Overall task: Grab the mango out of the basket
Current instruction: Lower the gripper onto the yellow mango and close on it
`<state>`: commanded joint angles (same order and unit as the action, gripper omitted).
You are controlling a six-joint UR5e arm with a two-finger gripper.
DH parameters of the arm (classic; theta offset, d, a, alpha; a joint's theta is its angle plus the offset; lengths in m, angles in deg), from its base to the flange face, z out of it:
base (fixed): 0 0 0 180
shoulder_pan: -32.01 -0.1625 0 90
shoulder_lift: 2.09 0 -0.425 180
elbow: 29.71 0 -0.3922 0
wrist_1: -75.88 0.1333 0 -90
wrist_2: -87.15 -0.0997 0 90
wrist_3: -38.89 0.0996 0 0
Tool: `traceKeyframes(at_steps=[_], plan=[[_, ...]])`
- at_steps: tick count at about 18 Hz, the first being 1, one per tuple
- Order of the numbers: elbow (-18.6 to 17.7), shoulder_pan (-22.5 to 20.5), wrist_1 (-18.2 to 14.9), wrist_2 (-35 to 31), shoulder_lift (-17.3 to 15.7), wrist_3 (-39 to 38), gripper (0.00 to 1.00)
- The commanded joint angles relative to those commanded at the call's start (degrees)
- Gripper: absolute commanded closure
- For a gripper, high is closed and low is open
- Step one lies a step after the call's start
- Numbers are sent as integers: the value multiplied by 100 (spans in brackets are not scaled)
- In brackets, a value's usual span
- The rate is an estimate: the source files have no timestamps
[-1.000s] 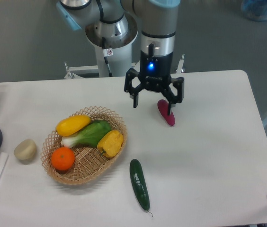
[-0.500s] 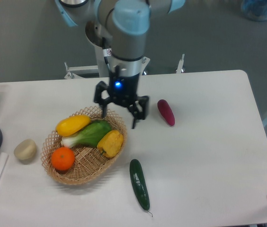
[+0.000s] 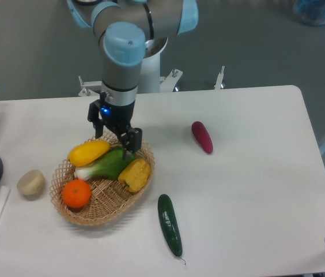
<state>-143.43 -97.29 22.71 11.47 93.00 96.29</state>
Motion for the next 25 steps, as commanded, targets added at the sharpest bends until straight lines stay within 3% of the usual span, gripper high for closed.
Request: traceKeyframes(at_steps=[7,25], plan=[[-9,176,44,0,334,-44,0],[-70,519,26,-17,510,-53,0]])
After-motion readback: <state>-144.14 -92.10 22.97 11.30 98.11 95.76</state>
